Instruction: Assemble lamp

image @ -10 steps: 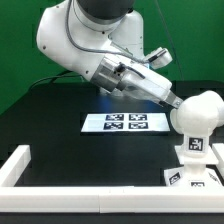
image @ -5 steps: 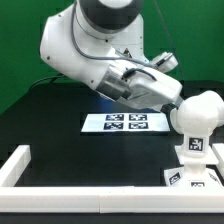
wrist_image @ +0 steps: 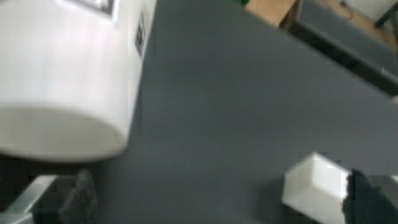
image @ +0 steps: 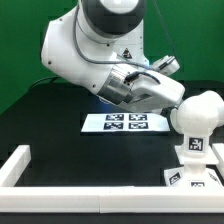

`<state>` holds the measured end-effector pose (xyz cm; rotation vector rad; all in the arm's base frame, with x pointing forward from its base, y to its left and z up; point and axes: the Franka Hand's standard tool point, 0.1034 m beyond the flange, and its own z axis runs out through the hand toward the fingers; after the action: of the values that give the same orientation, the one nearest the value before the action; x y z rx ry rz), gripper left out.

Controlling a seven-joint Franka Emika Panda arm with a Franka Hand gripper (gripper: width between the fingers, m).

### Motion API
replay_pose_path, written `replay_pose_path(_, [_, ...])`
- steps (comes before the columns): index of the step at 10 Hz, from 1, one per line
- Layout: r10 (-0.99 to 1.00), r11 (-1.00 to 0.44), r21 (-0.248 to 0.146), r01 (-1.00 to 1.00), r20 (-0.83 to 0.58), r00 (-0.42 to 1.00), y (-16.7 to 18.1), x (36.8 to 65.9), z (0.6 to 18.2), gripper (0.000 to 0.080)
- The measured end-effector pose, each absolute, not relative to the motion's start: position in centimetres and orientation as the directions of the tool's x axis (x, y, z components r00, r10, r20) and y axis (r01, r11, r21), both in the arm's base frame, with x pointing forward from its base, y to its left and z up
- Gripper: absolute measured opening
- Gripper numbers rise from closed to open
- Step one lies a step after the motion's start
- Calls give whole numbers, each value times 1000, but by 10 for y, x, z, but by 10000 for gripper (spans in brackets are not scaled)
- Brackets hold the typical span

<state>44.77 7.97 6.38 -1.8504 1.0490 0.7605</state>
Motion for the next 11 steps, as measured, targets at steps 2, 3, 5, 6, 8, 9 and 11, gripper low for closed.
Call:
replay_pose_path(2, [-267,-235,-350,-907,-874,407,73,448,58,699])
replay_pose_path(3, [-242,-215,-339,-916,-890,386,70,446,53,699])
replay_pose_path(5, [-254,-219,-339,-915,-886,389,68,447,51,699])
replay_pose_path(6, [-254,-206,-334,-920,-889,380,69,445,48,699])
replay_pose_path(8, [-246,-189,-293,-937,-910,334,78,430,32,699])
replay_pose_path(9, [-242,-198,-280,-939,-915,324,85,423,26,699])
replay_pose_path(11, [-243,-214,-267,-940,-917,315,98,416,21,699])
